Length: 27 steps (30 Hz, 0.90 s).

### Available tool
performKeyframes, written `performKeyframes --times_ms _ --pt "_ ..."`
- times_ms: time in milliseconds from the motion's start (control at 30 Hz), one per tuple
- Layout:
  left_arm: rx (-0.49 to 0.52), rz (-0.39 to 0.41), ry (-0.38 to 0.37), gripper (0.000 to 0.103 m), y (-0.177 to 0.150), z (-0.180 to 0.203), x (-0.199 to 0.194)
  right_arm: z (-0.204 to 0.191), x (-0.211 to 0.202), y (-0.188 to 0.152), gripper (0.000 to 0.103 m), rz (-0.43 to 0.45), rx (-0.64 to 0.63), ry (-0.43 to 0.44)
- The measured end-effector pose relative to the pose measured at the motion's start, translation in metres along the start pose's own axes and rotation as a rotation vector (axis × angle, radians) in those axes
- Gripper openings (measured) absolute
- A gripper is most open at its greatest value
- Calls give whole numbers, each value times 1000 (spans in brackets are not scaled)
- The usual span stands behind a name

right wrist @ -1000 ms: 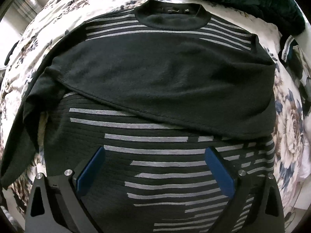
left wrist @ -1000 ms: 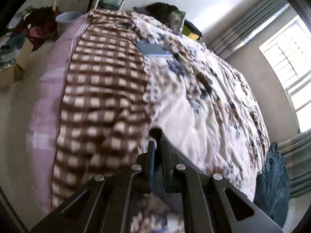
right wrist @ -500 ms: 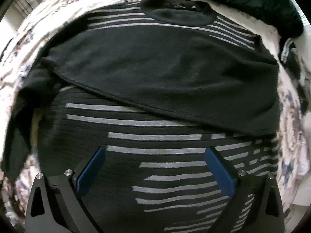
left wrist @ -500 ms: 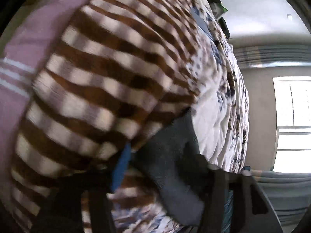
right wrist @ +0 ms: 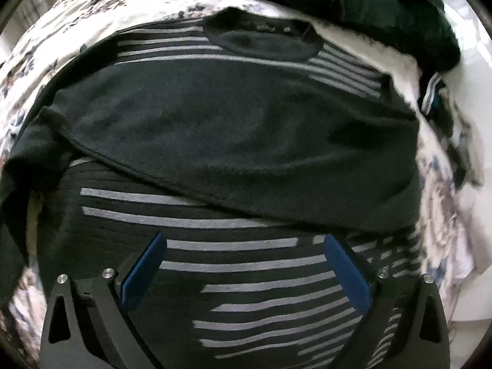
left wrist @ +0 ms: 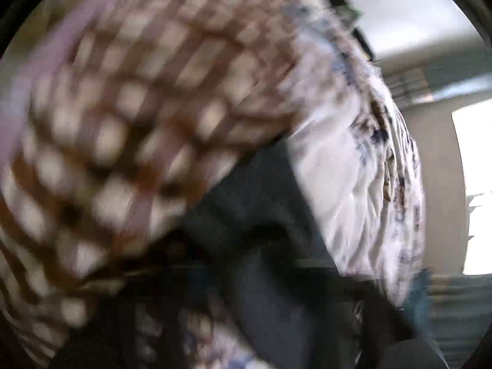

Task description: Fold small clothes

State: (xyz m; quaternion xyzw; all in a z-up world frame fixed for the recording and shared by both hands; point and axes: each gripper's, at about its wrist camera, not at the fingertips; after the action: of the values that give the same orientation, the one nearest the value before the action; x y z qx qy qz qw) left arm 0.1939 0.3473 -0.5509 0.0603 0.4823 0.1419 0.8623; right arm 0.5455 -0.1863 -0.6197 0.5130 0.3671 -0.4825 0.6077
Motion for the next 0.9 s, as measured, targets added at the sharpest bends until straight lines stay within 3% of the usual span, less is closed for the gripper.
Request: performKeyframes --times_ms 100,200,300,400,500,667,800,900 --pt "139 103 -32 4 1 40 -19 10 -5 0 103 36 1 -3" --pt "310 139 -118 4 -6 97 -44 30 -9 2 103 37 65 62" --pt "470 151 -219 4 -30 155 -70 55 -13 6 103 48 128 78" --pt "629 96 -345 4 -75 226 -95 84 -17 7 103 54 193 95" --pt "803 52 -418 4 -136 286 -110 120 -15 3 103 43 266 114" --pt "1006 -158 -557 4 -294 363 -121 189 -10 -5 103 24 398 121" --pt "1163 -355 -616 4 -420 375 -121 243 -6 -5 103 40 460 81" --pt "1262 -478 -611 4 -492 365 -118 279 1 -4 103 48 481 85"
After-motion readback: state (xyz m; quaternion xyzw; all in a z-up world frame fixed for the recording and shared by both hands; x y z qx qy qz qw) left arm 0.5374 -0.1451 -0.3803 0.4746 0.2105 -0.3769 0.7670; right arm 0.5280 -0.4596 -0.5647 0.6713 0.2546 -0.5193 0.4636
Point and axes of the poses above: each gripper's, at about its wrist camera, not at the fingertips, and x roughly the way its jaws point, z to its right, y to its top, and after that the axes turned 2 degrees about z, right-handed
